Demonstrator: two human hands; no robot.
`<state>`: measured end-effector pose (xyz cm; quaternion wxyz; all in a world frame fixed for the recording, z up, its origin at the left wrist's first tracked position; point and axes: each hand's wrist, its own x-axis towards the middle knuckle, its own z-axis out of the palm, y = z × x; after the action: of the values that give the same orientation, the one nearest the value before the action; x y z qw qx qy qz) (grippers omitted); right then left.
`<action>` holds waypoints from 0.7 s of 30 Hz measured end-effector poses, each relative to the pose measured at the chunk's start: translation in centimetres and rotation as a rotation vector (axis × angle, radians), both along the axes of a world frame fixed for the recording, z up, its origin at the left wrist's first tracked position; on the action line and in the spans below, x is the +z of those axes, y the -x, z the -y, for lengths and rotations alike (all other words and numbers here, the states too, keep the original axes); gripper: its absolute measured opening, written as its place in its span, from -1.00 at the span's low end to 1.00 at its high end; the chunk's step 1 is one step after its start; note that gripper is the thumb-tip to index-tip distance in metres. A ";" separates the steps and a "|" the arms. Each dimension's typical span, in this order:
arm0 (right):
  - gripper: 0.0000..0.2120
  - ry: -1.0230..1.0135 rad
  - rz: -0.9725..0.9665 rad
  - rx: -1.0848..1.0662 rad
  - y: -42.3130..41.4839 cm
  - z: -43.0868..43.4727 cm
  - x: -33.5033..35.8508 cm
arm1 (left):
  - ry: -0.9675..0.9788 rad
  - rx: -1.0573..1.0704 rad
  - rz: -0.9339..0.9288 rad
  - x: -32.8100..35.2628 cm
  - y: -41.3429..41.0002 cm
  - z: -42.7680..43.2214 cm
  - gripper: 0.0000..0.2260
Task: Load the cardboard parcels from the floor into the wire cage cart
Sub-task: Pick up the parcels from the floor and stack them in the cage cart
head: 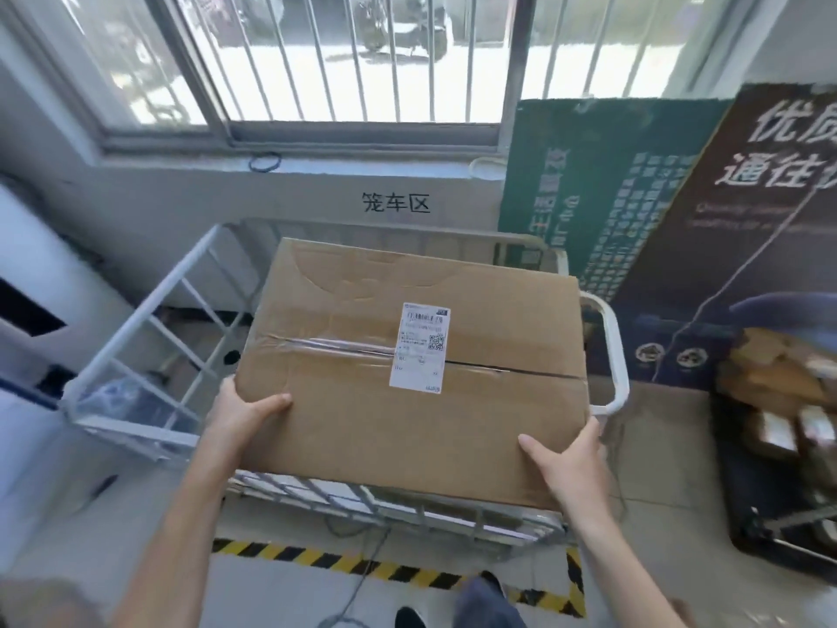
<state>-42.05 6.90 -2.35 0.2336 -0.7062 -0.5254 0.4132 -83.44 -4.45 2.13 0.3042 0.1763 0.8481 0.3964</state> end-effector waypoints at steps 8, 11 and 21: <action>0.10 0.110 0.085 0.034 7.1 -5.5 -3.0 | 0.078 0.052 0.016 -2.7 5.2 -2.7 -0.26; 0.12 0.174 0.067 0.018 10.0 -8.2 -4.9 | 0.109 0.068 0.030 -3.6 7.0 -4.7 -0.25; 0.14 0.350 0.169 0.025 19.0 -12.3 -9.0 | 0.222 0.085 0.042 -7.8 15.9 -10.0 -0.23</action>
<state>-61.06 19.17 -11.40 0.0570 -0.7615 -0.4721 0.4404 -99.39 5.51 -5.64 0.3227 0.0971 0.8869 0.3161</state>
